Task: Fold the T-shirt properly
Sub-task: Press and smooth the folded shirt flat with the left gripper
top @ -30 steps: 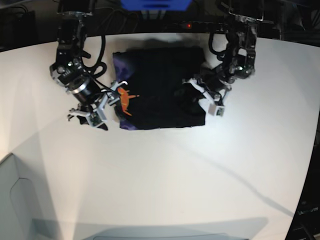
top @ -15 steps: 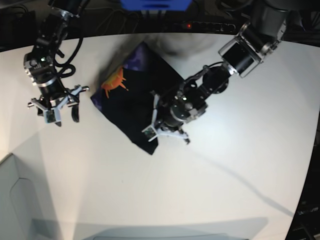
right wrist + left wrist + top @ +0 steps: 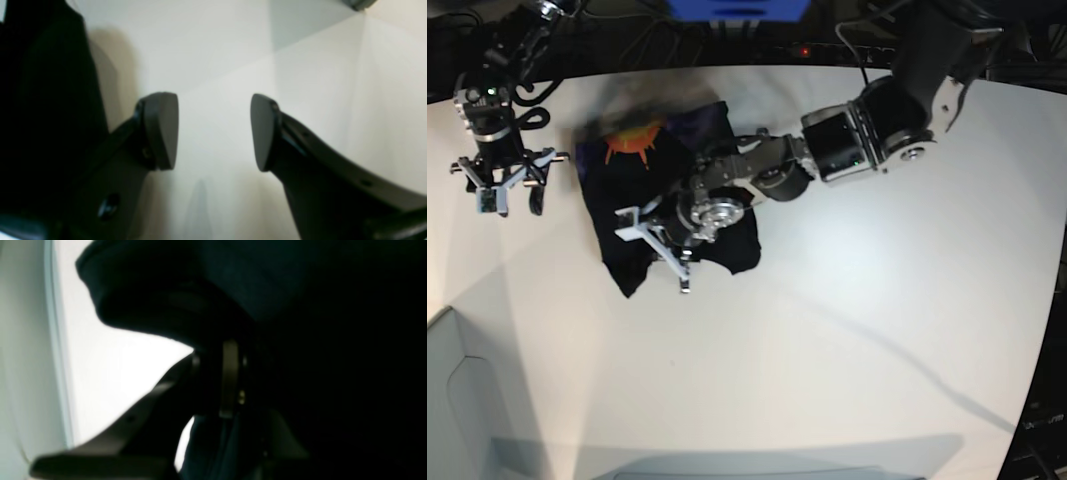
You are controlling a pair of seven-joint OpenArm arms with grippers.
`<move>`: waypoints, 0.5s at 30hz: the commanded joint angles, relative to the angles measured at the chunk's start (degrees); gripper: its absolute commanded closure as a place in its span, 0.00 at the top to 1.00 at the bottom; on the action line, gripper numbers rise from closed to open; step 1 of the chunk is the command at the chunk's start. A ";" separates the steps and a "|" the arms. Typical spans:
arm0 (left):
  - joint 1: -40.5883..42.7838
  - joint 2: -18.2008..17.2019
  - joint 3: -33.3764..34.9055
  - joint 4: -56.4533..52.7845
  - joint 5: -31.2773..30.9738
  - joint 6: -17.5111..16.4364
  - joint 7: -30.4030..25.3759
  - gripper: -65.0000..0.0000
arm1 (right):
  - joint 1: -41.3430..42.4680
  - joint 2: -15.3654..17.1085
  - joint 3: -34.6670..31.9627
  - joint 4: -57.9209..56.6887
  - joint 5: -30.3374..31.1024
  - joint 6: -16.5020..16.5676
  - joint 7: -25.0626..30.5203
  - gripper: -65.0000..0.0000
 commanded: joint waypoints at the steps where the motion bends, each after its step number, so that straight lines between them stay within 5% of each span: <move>1: -0.49 1.14 0.54 0.30 0.23 -1.39 0.16 0.00 | 0.20 0.06 0.64 1.19 0.85 0.73 1.41 0.53; 6: -0.49 2.46 0.54 0.83 6.21 -2.36 0.24 0.01 | 0.11 -0.46 0.99 1.19 0.77 0.73 1.41 0.53; 10: -0.49 2.99 -1.04 1.27 9.55 -6.40 0.33 0.12 | 0.11 -0.73 1.08 1.19 0.77 0.73 1.41 0.53; 15: -0.49 2.81 -6.93 4.96 11.49 -6.84 0.42 0.20 | 0.20 -0.73 0.90 1.10 0.77 0.73 1.41 0.53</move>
